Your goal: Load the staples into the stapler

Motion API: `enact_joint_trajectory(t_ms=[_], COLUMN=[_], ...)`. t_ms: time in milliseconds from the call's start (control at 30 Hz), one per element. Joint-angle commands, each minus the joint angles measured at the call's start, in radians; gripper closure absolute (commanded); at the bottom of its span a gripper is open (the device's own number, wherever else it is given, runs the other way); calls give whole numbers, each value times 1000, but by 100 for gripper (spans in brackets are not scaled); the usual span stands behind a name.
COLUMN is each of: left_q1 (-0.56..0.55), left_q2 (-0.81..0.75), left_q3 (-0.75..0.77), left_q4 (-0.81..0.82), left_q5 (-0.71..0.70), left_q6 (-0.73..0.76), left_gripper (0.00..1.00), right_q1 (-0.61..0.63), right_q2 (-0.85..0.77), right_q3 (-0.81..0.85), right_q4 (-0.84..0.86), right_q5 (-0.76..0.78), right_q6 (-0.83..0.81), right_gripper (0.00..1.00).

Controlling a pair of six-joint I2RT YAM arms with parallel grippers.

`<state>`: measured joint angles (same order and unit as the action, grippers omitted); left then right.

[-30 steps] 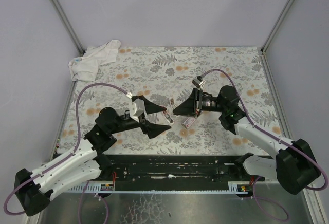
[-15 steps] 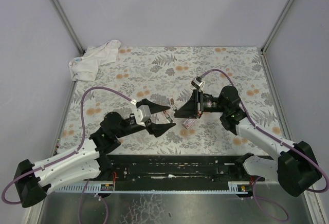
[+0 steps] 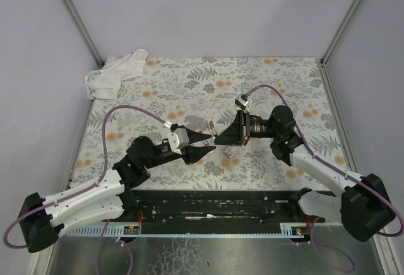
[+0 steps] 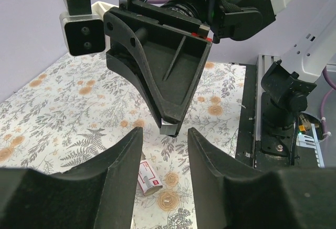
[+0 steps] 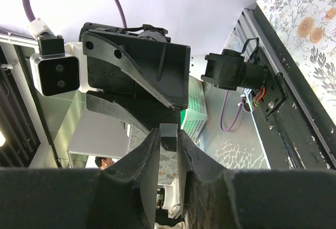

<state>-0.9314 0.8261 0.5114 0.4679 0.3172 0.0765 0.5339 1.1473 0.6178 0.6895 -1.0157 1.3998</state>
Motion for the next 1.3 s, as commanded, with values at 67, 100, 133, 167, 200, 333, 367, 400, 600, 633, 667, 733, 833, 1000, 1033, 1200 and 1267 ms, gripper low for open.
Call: enact_joint_trajectory(t_ms=[67,100,133,167,200,333,367,400,600,633,667,733,833,1000,1033,1200,1267], left_q1=[-8,-7,-7,-7,-7,-9,-8,-9,-9,-8,-8,-9,-8,-7,-7,-8,-8], left_q2=[-2,-3,-4,-4,-2,1,1,3,10,12,14,16,16,16,17,22,21], left_q3=[13,14,15,14,15,16,17,15,19,20,19,21,19,21,21,21,21], left_q4=[52,52,51,51,51,51,51,51,53,54,55,55,57,58,57,59,59], left_q5=[-8,-11,-12,-11,-11,-4,-2,0,5,6,7,10,11,11,11,16,17], left_q6=[14,14,14,13,13,11,8,9,3,2,0,-2,-4,-4,-4,-10,-12], left_gripper=[64,65,65,66,66,67,67,68,71,71,72,73,74,76,77,80,81], right_q1=[11,14,16,19,21,25,26,26,32,32,32,34,35,37,37,38,39], right_q2=[-26,-25,-23,-22,-20,-18,-17,-16,-11,-9,-8,-8,-6,-2,-2,2,3], right_q3=[36,37,37,37,36,37,38,39,40,40,39,37,38,38,36,33,32], right_q4=[35,36,36,37,38,38,38,39,40,40,40,39,41,39,39,36,36], right_q5=[-28,-28,-27,-26,-26,-22,-20,-20,-22,-21,-21,-20,-20,-20,-20,-17,-16], right_q6=[-8,-8,-9,-10,-9,-9,-10,-10,-12,-13,-13,-14,-14,-16,-16,-18,-19], right_gripper=[75,75,75,75,75,75,75,75,75,75,75,75,75,75,75,75,75])
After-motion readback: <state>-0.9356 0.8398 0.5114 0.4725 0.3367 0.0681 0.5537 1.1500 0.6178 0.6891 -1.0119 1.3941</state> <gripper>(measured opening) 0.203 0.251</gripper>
